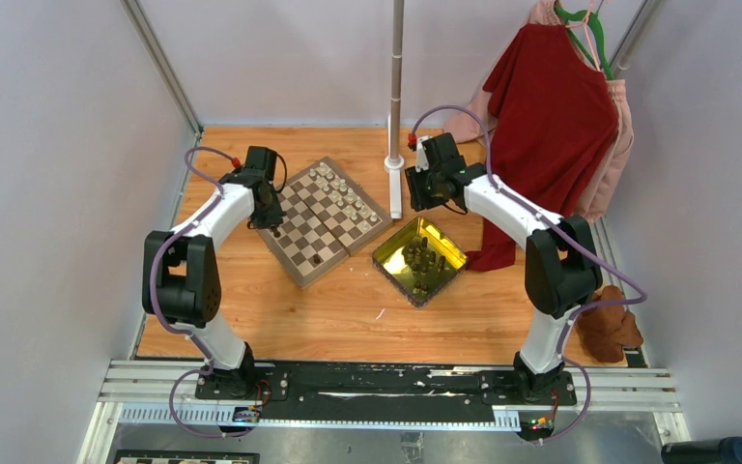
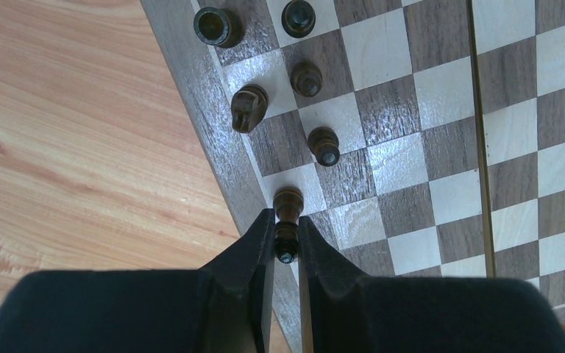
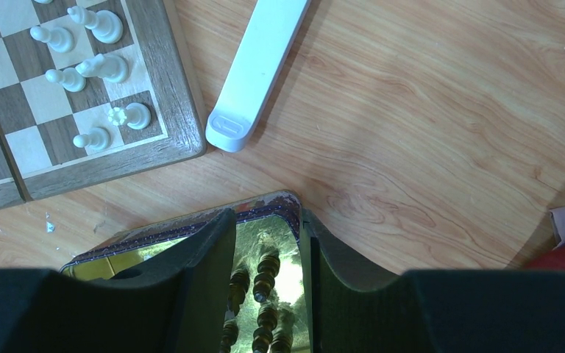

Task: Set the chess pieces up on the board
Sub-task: Place the chess piece on the chessboard.

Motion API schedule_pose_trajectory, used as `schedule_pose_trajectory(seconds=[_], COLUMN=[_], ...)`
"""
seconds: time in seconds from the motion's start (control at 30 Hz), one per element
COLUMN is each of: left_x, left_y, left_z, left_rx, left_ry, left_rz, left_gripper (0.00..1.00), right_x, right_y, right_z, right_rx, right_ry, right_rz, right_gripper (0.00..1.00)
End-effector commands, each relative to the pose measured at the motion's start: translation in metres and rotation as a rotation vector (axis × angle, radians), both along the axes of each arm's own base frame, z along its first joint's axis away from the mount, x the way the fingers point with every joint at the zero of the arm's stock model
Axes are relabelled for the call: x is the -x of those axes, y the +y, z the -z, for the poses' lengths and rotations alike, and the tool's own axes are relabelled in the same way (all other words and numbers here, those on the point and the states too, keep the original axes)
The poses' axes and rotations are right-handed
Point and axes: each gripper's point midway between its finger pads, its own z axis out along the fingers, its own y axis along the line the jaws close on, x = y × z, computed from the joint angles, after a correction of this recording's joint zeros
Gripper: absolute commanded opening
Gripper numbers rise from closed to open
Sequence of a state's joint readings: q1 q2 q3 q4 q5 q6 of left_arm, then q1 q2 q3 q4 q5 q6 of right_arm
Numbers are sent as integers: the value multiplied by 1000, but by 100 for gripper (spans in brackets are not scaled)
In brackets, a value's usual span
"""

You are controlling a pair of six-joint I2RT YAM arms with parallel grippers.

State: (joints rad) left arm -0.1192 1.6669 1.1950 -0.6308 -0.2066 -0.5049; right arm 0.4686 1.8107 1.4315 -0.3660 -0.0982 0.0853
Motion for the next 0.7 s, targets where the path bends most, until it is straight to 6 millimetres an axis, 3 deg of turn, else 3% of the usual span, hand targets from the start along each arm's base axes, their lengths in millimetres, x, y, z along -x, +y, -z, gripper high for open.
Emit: schedule_pose_trajectory(seconds=[0.0, 0.67], left_x=[-8, -8], left_y=[5, 5], left_z=[-2, 5], left_rx=[-9, -13], left_ry=[-5, 23], left_rz=[-4, 5], left_gripper=[16, 29], right_x=[-6, -9], right_y=[-5, -7], right_z=[0, 2], right_rx=[-6, -6], right_ry=[12, 21], right_rz=[15, 22], right_gripper=[42, 42])
